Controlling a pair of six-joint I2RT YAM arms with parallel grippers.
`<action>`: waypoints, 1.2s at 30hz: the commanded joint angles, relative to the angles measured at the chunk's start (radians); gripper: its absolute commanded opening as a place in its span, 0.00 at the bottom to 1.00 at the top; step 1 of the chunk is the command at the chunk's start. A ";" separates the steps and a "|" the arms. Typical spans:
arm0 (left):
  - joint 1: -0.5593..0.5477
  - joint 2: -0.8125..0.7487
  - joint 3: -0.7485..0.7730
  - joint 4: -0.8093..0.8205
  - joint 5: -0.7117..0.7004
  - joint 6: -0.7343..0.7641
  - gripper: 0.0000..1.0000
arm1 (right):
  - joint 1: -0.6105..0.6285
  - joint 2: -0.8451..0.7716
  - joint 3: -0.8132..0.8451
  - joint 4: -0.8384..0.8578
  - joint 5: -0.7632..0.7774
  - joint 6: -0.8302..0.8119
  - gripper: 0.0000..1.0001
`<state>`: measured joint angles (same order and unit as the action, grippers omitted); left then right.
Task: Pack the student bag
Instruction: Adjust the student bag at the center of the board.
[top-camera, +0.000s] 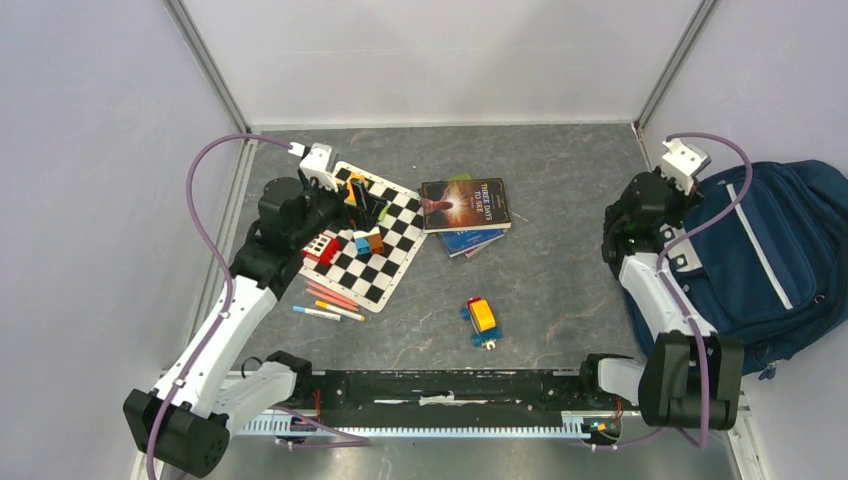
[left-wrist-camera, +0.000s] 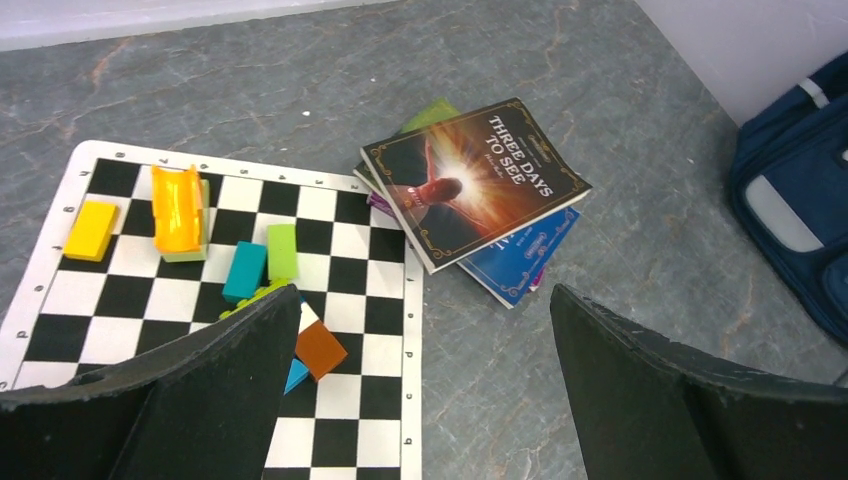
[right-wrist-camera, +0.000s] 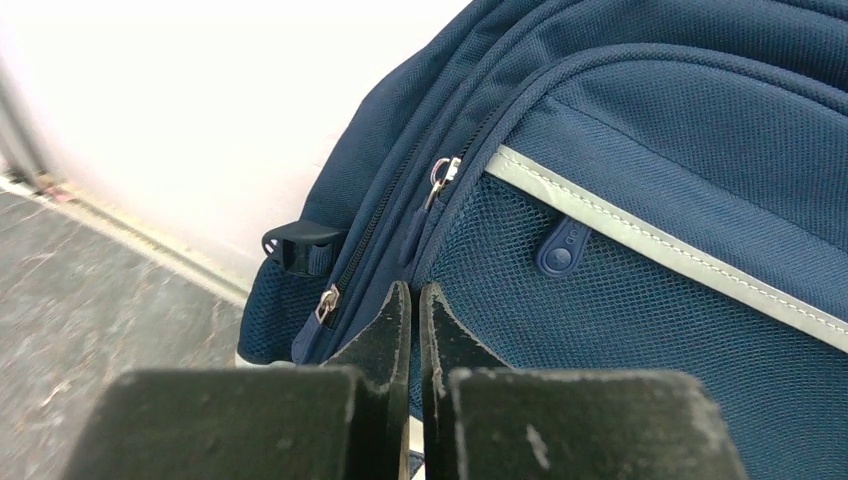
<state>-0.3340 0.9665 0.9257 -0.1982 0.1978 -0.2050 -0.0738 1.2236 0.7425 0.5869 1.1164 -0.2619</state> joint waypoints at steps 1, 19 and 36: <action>-0.036 -0.016 -0.003 0.052 0.036 -0.006 1.00 | 0.068 -0.085 -0.023 -0.057 -0.109 0.039 0.00; -0.214 0.001 -0.013 0.067 0.126 0.045 1.00 | 0.574 -0.261 -0.209 -0.210 -0.071 0.189 0.00; -0.277 0.090 0.091 -0.009 0.004 -0.045 1.00 | 0.832 -0.300 -0.145 -0.573 -0.150 0.318 0.51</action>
<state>-0.6083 1.0061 0.9192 -0.1612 0.2779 -0.2054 0.7559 0.9497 0.4988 0.1162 0.9634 -0.0013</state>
